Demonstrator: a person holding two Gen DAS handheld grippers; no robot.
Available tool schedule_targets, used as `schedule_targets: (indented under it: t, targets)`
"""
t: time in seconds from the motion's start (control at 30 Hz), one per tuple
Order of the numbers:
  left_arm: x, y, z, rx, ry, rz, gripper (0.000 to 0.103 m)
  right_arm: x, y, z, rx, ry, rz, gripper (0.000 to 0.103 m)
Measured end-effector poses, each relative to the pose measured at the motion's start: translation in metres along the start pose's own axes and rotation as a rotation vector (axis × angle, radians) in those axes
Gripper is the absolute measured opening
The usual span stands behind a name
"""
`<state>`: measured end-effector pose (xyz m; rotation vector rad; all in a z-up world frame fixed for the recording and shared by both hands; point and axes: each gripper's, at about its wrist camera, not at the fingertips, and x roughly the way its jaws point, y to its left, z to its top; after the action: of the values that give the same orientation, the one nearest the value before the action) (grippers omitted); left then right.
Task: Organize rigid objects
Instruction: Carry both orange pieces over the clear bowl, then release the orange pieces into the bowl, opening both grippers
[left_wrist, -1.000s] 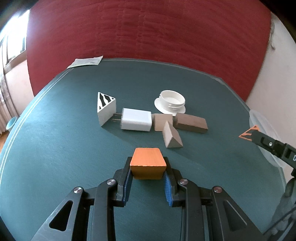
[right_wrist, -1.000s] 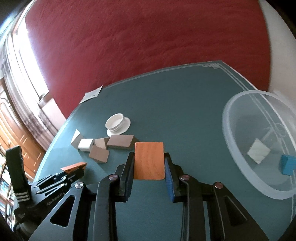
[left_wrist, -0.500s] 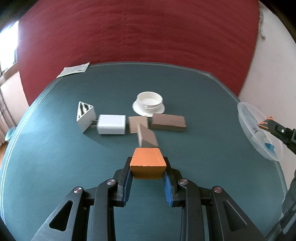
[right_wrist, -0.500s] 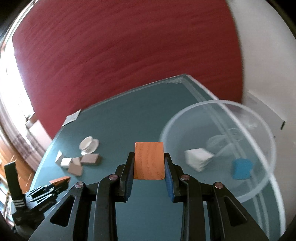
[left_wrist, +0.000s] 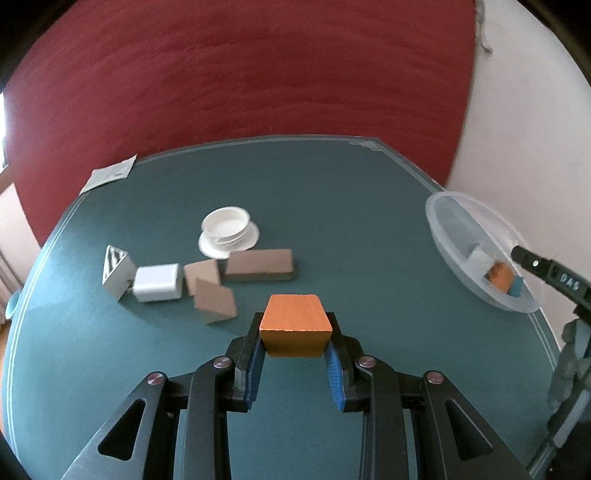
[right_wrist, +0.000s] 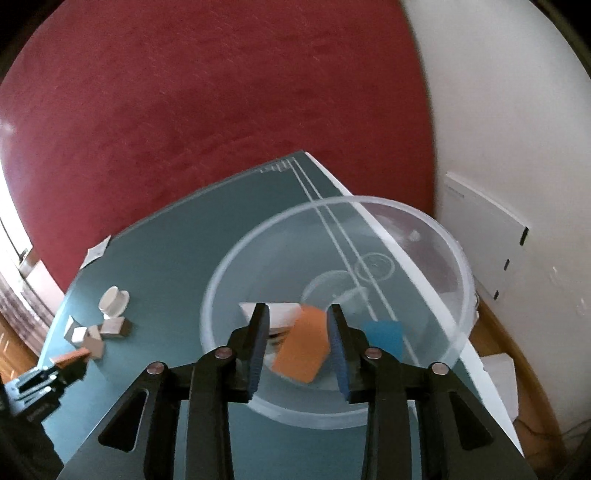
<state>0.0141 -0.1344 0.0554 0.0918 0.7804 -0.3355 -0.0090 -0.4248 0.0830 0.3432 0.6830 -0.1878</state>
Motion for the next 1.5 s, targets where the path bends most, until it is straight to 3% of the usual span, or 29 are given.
schedule_targets:
  t: [0.57, 1.2, 1.43, 1.5]
  targets:
    - [0.015, -0.072, 0.034, 0.095, 0.006, -0.112, 0.031, -0.020, -0.030, -0.017, 0.009, -0.105, -0.099, 0.038]
    - [0.050, -0.175, 0.044, 0.243, 0.055, -0.333, 0.031, -0.026, -0.044, -0.016, 0.063, -0.146, -0.124, 0.038]
    - [0.065, -0.182, 0.041, 0.235, 0.086, -0.364, 0.032, -0.026, -0.047, -0.016, 0.069, -0.144, -0.123, 0.038]
    - [0.072, -0.178, 0.041, 0.219, 0.090, -0.345, 0.038, -0.025, -0.048, -0.016, 0.072, -0.142, -0.123, 0.038]
